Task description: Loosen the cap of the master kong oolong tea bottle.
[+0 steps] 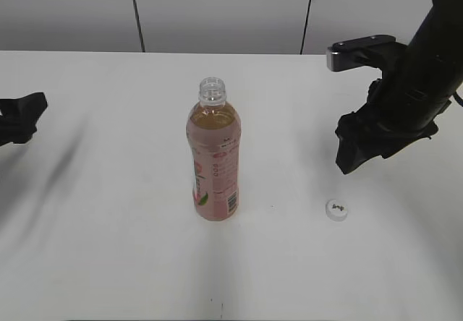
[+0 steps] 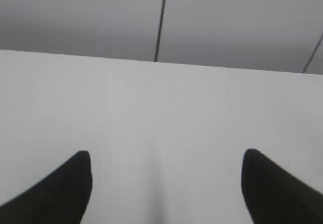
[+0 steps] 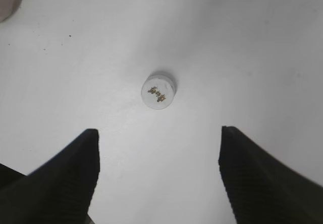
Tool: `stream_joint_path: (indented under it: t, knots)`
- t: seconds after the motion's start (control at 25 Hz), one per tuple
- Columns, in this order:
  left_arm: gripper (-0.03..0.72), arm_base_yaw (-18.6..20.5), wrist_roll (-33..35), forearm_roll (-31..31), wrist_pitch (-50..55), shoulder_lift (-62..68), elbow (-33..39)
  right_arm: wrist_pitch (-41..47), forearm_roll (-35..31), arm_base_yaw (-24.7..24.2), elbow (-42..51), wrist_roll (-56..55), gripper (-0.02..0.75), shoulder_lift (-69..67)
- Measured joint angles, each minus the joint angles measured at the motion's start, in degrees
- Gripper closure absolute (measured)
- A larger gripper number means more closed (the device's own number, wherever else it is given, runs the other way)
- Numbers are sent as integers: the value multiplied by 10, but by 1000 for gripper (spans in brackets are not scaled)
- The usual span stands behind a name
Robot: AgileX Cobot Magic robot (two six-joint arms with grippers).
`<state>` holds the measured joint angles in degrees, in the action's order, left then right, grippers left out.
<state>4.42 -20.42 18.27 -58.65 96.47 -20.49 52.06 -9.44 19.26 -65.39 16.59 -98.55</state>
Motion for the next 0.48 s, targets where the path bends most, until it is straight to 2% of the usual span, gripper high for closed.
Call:
stream_joint_path:
  t: [0.16,0.28,0.48]
  knots:
    - [141,33,0,-1,9,0,0,-1,0,0,0,0,183,0]
    - [153,36,-5,-1,23,-1,0,-1,0,0,0,0,183,0]
    - [221,36,-33,20,89,-6,0,-1,-2,0,0,0,183,0]
